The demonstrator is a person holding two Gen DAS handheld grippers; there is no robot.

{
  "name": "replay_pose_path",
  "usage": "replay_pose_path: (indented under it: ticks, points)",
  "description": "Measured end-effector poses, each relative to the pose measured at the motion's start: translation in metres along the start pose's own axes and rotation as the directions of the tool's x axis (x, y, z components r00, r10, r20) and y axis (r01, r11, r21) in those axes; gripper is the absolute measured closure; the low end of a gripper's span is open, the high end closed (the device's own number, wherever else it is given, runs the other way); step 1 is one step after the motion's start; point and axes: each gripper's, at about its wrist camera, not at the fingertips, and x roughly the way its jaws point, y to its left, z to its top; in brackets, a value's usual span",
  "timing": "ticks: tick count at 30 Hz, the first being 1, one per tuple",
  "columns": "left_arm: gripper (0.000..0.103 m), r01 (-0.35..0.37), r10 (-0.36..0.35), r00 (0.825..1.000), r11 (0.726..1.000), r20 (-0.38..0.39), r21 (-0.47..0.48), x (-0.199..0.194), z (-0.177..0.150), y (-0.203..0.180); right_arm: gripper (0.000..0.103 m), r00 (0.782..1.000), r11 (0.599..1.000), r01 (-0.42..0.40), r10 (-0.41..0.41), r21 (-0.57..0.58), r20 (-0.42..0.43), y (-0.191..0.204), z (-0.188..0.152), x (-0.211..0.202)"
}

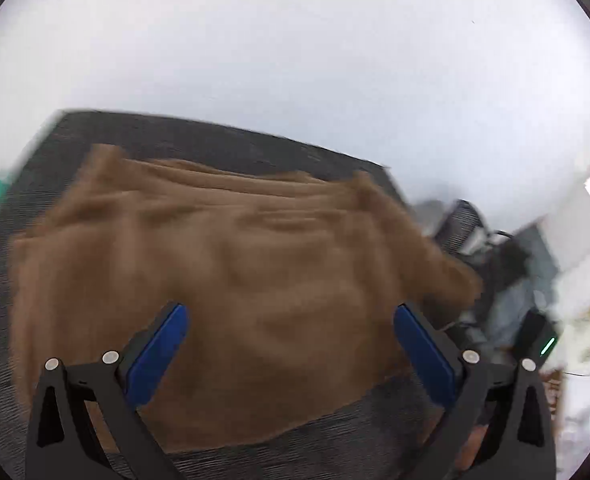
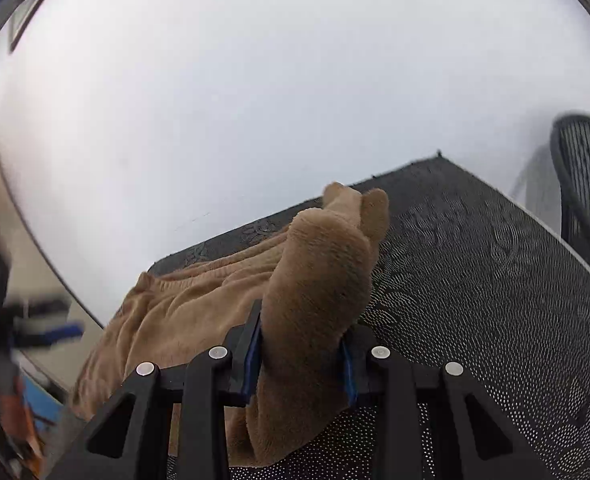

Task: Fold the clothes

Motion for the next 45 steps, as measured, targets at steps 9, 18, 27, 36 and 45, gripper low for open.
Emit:
replay_pose_path:
  ticks: [9,18,27,36,45]
  points:
    - [0.0,-0.013,0.097,0.942,0.967,-0.32,0.253,0.123,0.061,-0.122,0.069,0.998,0.99,0.051,-0.045,-0.128,0.05,0.023,-0.017,-0.018]
    - [0.0,-0.167,0.323,0.839,0.918,-0.437,0.359,0.208,0.055,-0.159,0.069,0.998,0.982,0.038,-0.028,-0.182,0.056,0.041,-0.021,-0.03]
    - [0.008,-0.265,0.507,0.781,0.798,-0.364,0.541,0.245,0.041,-0.181,0.069,0.998,0.983,0.031,-0.022,-0.178,0.053,0.037,-0.015,-0.022]
    - [0.069,-0.217,0.394,0.837,0.876,-0.38,0.43,0.221,0.035,-0.15,0.069,0.999,0.989,0.021,-0.016,-0.143,0.041,0.027,-0.008,-0.011]
    - [0.069,-0.135,0.227,0.913,0.952,-0.338,0.274,0.149,0.047,-0.123,0.069,0.999,0.992,-0.017,0.023,-0.129,0.043,0.03,0.004,-0.014]
